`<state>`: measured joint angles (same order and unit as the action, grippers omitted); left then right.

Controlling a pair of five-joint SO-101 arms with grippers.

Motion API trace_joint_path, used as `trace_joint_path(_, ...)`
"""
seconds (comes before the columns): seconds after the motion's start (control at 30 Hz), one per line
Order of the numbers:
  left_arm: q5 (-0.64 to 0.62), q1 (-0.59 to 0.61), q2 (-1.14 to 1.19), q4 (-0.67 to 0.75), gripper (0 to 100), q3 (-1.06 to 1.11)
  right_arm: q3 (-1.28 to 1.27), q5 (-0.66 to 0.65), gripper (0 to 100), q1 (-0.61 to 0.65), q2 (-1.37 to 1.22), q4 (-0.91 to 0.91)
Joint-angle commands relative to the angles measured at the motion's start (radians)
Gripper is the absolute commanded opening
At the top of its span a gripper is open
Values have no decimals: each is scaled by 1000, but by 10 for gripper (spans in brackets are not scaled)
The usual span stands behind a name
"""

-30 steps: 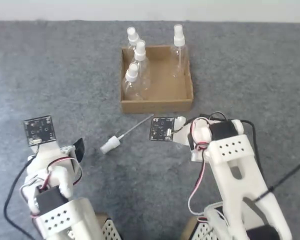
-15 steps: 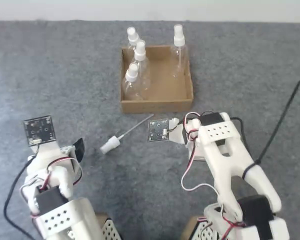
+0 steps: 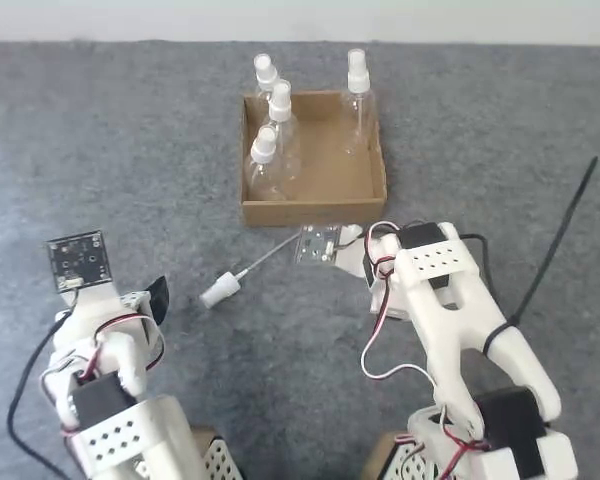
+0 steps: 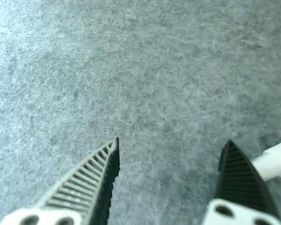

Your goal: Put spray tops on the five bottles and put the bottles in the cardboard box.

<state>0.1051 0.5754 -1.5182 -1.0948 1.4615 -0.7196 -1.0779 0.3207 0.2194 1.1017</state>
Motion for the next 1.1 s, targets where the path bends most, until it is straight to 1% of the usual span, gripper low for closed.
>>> trace_joint_path(0.0,-12,5,-15,25,319,-8,48,163,152,-12,7,2)
trace_joint_path(0.1,-12,5,-15,29,319,-1,48,275,154,-10,7,2)
trace_joint_path(0.17,-12,5,-15,29,319,-1,48,324,155,-8,7,2)
trace_joint_path(0.3,-12,5,-15,29,319,1,48,344,156,-8,4,5)
trace_joint_path(0.37,-12,5,-15,29,319,1,49,336,177,-8,-2,25)
trace_joint_path(0.47,-12,5,-15,29,319,1,49,252,269,-7,-2,74)
trace_joint_path(0.53,-12,5,-15,29,319,1,49,193,305,-10,-2,91)
trace_joint_path(0.7,-12,5,-15,29,319,1,43,11,307,-15,-4,94)
trace_joint_path(0.8,-12,5,-15,29,319,1,43,-74,307,-15,-4,94)
trace_joint_path(0.93,-12,5,-15,29,319,1,41,-149,307,-16,-5,94)
trace_joint_path(1.07,-12,5,-15,29,319,1,41,-178,307,-25,-7,91)
